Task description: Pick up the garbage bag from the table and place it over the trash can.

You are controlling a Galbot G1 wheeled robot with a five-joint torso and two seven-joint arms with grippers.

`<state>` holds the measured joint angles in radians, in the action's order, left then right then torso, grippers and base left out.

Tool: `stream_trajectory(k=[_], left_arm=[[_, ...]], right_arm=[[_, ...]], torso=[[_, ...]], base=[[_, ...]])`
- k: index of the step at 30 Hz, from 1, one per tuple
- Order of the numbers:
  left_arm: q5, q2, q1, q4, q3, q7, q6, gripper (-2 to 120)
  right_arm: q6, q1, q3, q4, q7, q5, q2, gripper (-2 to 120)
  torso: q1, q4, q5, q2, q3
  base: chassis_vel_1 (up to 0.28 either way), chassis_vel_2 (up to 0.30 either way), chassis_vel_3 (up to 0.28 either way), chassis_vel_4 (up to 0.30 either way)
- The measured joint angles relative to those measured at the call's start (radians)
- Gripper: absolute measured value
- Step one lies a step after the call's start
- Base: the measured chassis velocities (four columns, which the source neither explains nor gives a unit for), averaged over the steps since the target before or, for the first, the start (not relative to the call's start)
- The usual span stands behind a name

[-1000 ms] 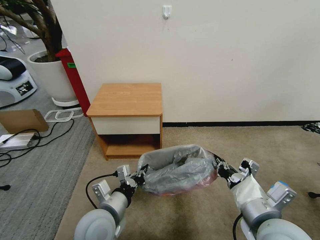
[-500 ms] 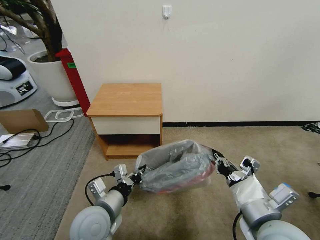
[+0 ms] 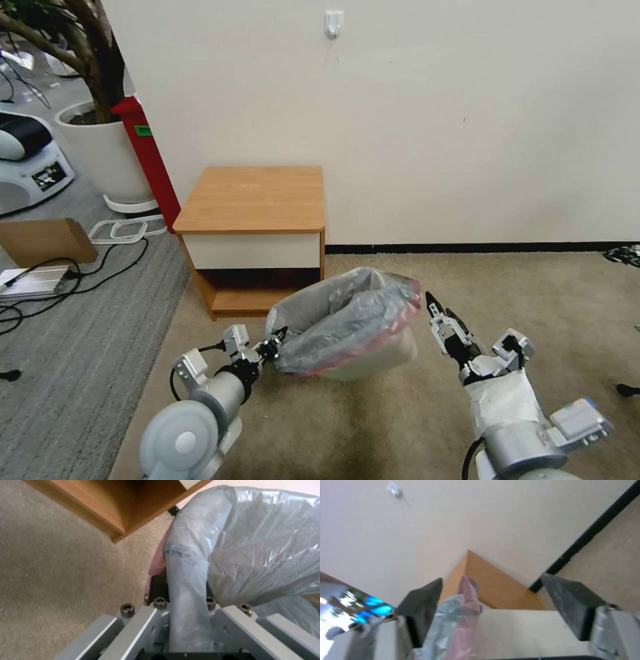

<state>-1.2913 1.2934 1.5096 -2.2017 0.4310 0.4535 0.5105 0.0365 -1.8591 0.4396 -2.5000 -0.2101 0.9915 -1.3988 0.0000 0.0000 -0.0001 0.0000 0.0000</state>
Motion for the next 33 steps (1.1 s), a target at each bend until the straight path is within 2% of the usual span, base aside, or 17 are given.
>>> stream_trajectory(k=[1,5,21,33], left_arm=[[0.0,0.0,0.0,0.0,0.0,0.0,0.0,3],[-0.036,-0.001,-0.009,0.0,0.007,0.023,0.009,3],[-0.06,0.0,-0.028,-0.004,-0.005,0.053,0.014,3],[-0.054,0.006,-0.032,-0.011,-0.024,0.074,0.015,3]], right_arm=[[0.0,0.0,0.0,0.0,0.0,0.0,0.0,84],[-0.024,-0.009,-0.029,0.002,0.07,0.018,-0.031,99],[-0.035,0.013,-0.059,0.108,0.12,-0.034,-0.068,98],[-0.045,0.007,-0.064,0.106,0.139,-0.044,-0.074,55]], torso=[[0.0,0.0,0.0,0.0,0.0],[0.0,0.0,0.0,0.0,0.0],[0.0,0.0,0.0001,0.0,0.0],[0.0,0.0,0.0001,0.0,0.0]], base=[[0.0,0.0,0.0,0.0],[0.0,0.0,0.0,0.0],[0.0,0.0,0.0,0.0],[0.0,0.0,0.0,0.0]])
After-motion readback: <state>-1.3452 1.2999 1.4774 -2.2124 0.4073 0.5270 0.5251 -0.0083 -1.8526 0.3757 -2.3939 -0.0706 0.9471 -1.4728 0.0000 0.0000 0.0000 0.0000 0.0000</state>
